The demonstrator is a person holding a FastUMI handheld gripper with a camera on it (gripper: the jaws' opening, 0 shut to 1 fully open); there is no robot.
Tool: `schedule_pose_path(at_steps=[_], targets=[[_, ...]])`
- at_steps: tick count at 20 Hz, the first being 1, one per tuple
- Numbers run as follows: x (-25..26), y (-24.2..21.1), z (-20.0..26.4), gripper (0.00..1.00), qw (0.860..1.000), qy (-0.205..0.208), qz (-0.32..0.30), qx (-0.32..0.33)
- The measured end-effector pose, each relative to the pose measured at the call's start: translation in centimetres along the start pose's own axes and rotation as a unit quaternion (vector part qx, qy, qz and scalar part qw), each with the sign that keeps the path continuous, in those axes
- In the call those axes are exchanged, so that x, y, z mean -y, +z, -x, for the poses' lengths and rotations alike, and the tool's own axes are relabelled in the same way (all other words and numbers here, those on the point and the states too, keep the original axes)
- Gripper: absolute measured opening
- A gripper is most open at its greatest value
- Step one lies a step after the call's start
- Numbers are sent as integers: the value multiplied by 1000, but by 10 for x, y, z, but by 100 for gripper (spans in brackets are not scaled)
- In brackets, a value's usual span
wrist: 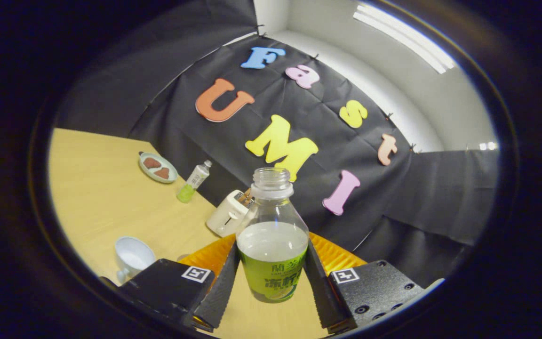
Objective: Take the bottle from table, then pour the juice into the cup, finally place the bottle on the coaster
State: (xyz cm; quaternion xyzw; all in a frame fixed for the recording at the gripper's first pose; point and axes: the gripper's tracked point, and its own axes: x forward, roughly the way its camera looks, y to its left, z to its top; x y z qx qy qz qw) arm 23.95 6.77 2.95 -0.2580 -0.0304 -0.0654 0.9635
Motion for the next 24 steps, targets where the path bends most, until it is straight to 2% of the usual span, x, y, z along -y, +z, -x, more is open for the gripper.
schedule_pose_path(at_steps=[4, 7, 11, 14, 17, 21, 24], targets=[[-13, -3, -8, 78, 993, 42, -111, -8], [-16, -12, -18, 79, 980, 56, -192, -17], [-32, -34, -52, 78, 963, 70, -253, -54], [-48, -51, -83, 79, 953, 85, -278, -88], [-63, -55, -104, 79, 945, 102, -298, -85], [-86, -69, -127, 79, 940, 119, -309, -81], [-98, -80, -137, 80, 942, 115, -307, -73]])
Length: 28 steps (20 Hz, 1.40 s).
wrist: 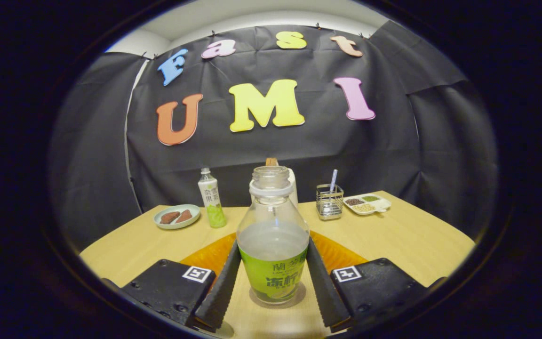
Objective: Take the bottle from table, then pour the juice into the cup, finally place the bottle on the coaster
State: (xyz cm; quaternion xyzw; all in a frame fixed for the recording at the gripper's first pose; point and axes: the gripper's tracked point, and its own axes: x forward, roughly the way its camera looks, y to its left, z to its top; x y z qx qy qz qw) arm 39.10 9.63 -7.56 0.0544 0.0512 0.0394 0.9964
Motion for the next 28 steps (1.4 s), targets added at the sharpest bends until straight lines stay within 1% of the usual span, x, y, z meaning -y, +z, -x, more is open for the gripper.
schedule_pose_path(at_steps=[2, 4, 6, 9, 10, 11, 13, 18, 20, 23, 25, 26, 27, 28], targets=[[-4, -6, -5, 80, 1000, 1, 2, 6], [-2, -18, -11, 80, 1000, -15, 19, -5], [-3, -19, -8, 81, 999, -18, 27, 0], [-12, -23, -12, 85, 1000, -2, 15, -16], [-9, -30, -12, 94, 1000, -11, 13, -20], [-6, -28, -8, 100, 1000, -15, 10, -19], [-9, -23, -4, 100, 1000, -11, 1, -14], [-8, -12, 31, 100, 1000, -2, -9, -6], [0, -4, 48, 100, 1000, -15, -2, 1], [7, 11, 83, 100, 1000, -17, 11, 17], [27, 22, 107, 100, 999, -46, 18, 23], [33, 28, 119, 100, 998, -53, 16, 22], [37, 34, 134, 100, 998, -51, 6, 26], [37, 40, 147, 100, 999, -39, -1, 25]])
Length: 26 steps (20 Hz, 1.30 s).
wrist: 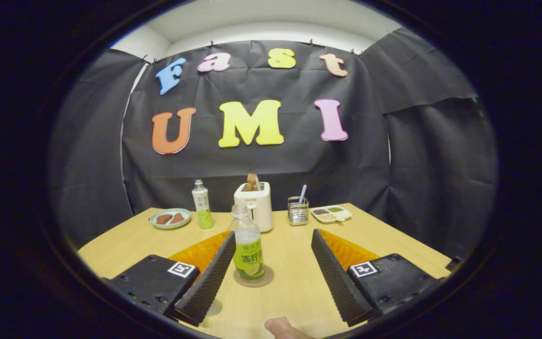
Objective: Take the bottle from table, then pour the juice into the cup, finally place the bottle on the coaster
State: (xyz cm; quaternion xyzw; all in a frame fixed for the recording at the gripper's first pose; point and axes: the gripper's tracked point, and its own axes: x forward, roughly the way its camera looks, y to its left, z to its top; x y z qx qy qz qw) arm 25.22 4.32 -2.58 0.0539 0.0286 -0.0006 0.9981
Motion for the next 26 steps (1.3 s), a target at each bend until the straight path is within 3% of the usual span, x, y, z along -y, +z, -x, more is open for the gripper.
schedule_pose_path(at_steps=[10, 13, 16, 19, 26], targets=[[49, 49, 142, 100, 999, 38, 8, 33], [52, 40, 176, 100, 999, 39, 21, 22], [53, 29, 201, 100, 998, 34, 50, 19], [67, 23, 217, 100, 997, 0, 72, 35], [54, -1, 247, 100, 998, 26, 42, 33]])
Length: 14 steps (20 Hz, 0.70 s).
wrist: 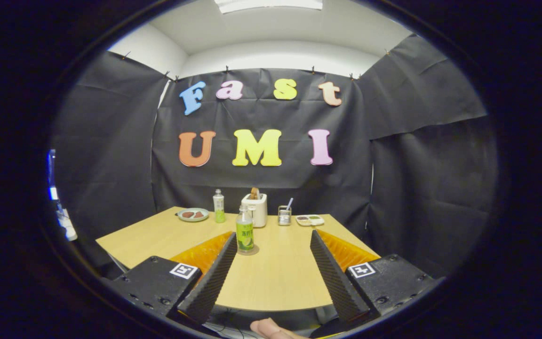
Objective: Take the bottle from table, then pour the juice into the cup, finally place the bottle on the coaster
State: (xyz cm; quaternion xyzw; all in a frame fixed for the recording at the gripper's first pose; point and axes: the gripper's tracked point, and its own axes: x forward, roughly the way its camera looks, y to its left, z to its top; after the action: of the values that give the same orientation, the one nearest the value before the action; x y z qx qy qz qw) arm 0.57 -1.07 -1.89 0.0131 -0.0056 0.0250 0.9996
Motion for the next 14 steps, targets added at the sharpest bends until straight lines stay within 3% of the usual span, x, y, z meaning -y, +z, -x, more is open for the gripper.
schedule_pose_path(at_steps=[5, 14], targets=[[-2, -7, 1, 100, 1000, 24, -12, 8], [35, -17, 11, 100, 1000, -23, -8, 1]])
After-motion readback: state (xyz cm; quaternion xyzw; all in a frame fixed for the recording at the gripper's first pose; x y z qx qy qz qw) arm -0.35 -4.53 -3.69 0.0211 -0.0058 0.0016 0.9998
